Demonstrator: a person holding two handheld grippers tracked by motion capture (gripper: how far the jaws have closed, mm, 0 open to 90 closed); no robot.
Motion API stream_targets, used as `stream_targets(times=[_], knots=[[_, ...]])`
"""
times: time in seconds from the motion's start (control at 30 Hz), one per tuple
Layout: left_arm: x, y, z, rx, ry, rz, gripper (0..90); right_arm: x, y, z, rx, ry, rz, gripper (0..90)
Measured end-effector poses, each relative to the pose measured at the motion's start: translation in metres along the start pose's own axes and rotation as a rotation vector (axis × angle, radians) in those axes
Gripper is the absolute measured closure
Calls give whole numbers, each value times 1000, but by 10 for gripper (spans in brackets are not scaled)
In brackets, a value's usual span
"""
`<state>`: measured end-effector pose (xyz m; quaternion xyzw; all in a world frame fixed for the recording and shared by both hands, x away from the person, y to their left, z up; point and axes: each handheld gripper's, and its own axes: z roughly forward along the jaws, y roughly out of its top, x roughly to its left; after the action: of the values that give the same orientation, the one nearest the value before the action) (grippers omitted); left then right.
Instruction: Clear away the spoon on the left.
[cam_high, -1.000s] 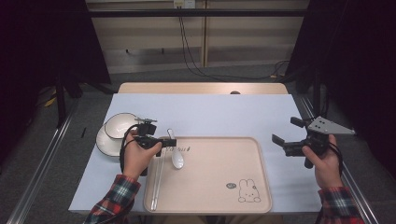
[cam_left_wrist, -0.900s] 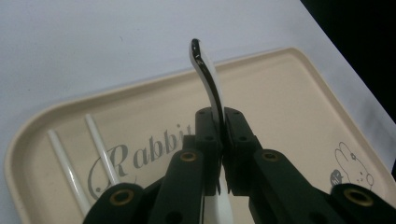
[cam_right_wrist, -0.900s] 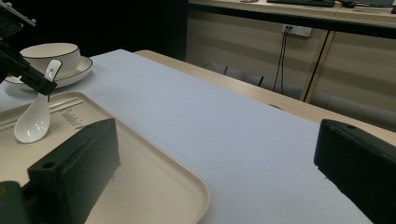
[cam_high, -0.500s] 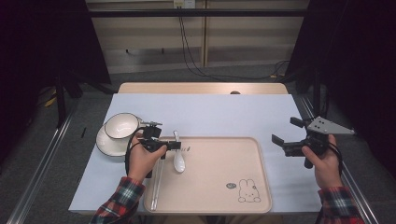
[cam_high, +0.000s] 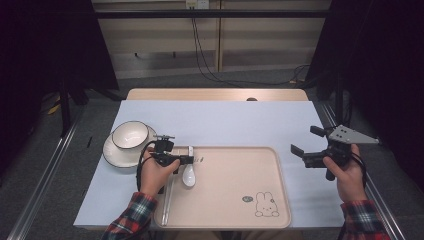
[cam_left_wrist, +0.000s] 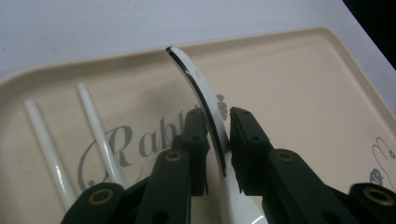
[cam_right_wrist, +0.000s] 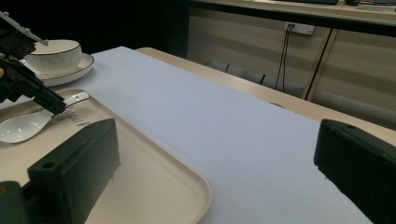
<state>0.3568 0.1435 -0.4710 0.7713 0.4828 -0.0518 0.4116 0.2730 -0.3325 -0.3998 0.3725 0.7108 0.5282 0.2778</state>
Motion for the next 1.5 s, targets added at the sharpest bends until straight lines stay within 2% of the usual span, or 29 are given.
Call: stream_targets(times=[0.23, 0.57, 0.63, 0.77, 0.83, 1.03, 1.23, 1.27, 1.4, 1.5], knots=[[3, -3, 1, -3, 13, -32, 742, -1, 0, 0, 4, -1, -2, 0], [2, 0, -3, -4, 46, -4, 681, 0, 0, 0, 1, 7, -2, 0], [2, 1, -5, -10, 61, 15, 663, 0, 0, 0, 4, 2, -2, 0], [-1, 4, -9, -32, 73, 14, 579, 0, 0, 1, 2, -2, -3, 0], [-2, 7, -13, -33, 75, 26, 545, 0, 0, 1, 1, -2, 1, 0], [-6, 15, -24, -79, 96, 55, 422, 0, 0, 2, 4, 10, -2, 0], [-8, 24, -35, -107, 119, 84, 315, -2, 0, 0, 2, -1, 5, 0], [-8, 25, -36, -119, 122, 79, 290, -2, 0, 0, 0, 1, 6, 0], [-7, 29, -42, -123, 143, 105, 217, -2, 0, 0, 0, 2, 0, 0], [-6, 31, -45, -129, 152, 103, 184, -1, 0, 1, 1, 2, -1, 0]])
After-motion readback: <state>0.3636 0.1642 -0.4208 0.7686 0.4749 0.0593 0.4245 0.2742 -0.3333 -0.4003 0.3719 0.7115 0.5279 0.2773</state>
